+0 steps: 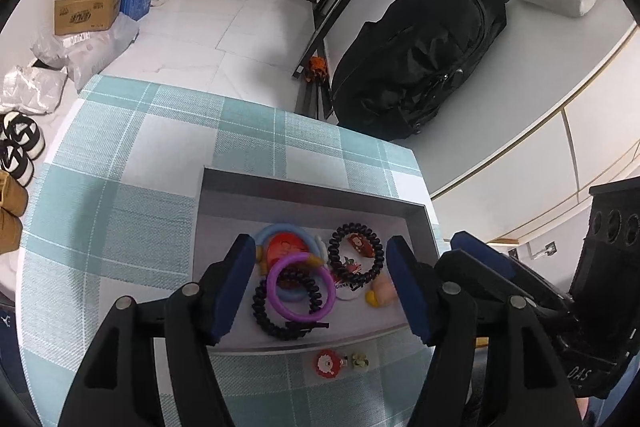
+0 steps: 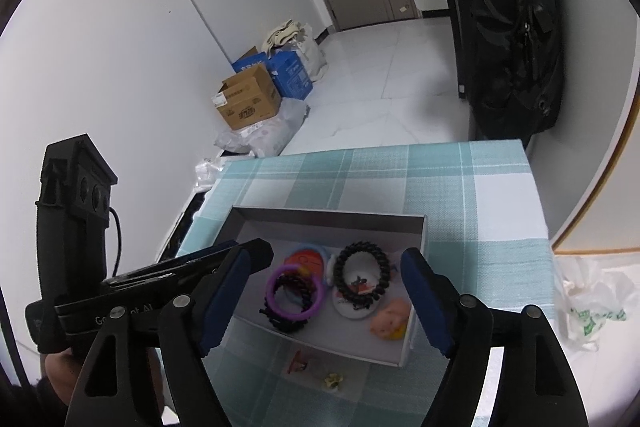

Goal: Organize jewelry
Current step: 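Withdraw both tools from the box back over the table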

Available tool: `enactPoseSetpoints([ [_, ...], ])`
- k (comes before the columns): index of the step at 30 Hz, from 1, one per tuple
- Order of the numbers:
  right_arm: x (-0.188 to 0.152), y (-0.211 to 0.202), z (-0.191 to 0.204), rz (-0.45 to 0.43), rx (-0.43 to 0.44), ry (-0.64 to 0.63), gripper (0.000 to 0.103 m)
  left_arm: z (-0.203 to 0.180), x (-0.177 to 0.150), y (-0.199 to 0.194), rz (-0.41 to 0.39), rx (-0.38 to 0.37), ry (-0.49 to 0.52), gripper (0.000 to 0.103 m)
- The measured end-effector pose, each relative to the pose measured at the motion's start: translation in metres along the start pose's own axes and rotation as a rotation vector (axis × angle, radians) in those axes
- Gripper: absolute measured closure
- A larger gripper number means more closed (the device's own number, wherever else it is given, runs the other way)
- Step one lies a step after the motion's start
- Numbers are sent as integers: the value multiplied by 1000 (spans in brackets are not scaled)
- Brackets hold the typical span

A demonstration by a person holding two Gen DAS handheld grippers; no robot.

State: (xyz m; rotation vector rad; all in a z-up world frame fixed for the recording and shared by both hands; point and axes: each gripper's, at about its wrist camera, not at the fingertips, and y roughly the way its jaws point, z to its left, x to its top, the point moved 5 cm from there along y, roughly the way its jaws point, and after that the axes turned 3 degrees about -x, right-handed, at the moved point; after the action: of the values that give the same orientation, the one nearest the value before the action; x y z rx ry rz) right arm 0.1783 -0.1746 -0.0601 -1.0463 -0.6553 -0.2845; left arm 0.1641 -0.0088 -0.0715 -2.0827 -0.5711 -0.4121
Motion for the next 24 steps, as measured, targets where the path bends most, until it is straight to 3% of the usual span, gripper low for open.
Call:
enactPoseSetpoints([
  [9, -3, -15, 5, -44, -52, -49, 21, -7, -6, -9, -28, 39, 55, 40],
  [24, -22, -35, 2, -77, -79, -85, 17, -13, -33, -33, -103, 254, 217, 39],
])
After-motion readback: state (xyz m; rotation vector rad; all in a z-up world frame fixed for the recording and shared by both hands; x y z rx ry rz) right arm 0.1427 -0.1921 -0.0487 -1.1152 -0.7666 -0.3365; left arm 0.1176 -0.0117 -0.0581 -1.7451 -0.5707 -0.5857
